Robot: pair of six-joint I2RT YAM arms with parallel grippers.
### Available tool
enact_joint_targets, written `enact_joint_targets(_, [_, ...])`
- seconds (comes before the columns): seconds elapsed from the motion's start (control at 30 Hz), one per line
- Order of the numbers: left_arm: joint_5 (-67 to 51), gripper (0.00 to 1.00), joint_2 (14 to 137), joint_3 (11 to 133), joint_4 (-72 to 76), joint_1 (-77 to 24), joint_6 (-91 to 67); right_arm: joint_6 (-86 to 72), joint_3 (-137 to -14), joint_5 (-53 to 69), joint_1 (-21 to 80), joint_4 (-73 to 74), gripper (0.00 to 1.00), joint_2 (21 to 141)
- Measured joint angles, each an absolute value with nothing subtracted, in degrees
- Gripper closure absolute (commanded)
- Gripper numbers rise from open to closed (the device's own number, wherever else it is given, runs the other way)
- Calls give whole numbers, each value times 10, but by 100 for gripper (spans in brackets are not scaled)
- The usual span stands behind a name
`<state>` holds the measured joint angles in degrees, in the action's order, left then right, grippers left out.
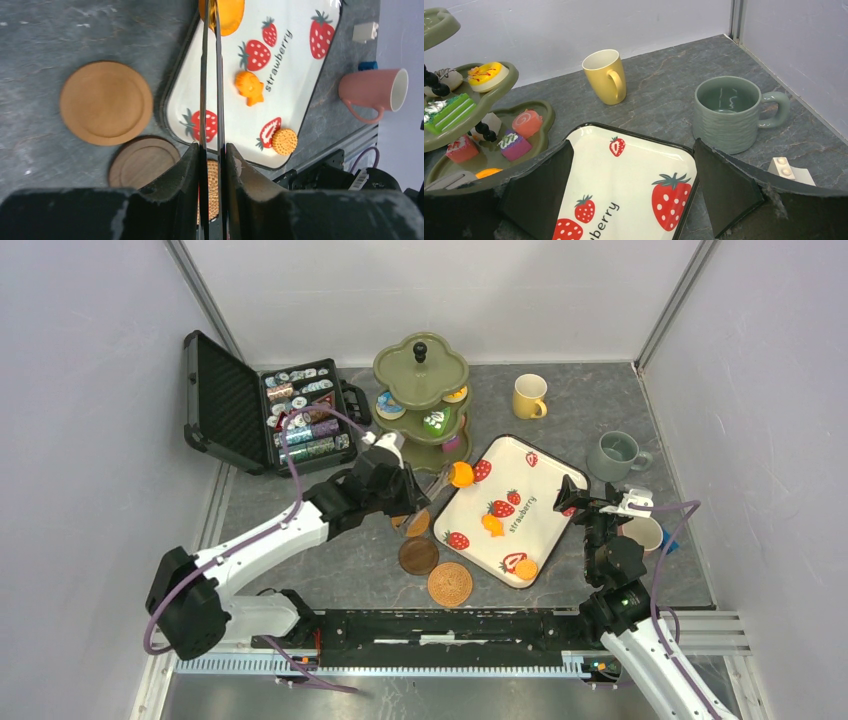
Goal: Serve the afternoon tea
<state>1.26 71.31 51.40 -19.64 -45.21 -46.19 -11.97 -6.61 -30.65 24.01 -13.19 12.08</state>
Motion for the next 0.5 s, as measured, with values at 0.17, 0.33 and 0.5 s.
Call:
enact_joint_targets(0.17, [-21,78,681,464,-183,-379,-468,-120,-66,-306,240,-132,2,125])
enact_joint_targets(0.33, [-50,78,664,418,-156,-320,-486,-120,-66,-307,240,-132,2,126])
enact_joint_targets(0.5, [-63,78,660,413,-132,-287,-495,-120,-66,-307,240,-132,2,126])
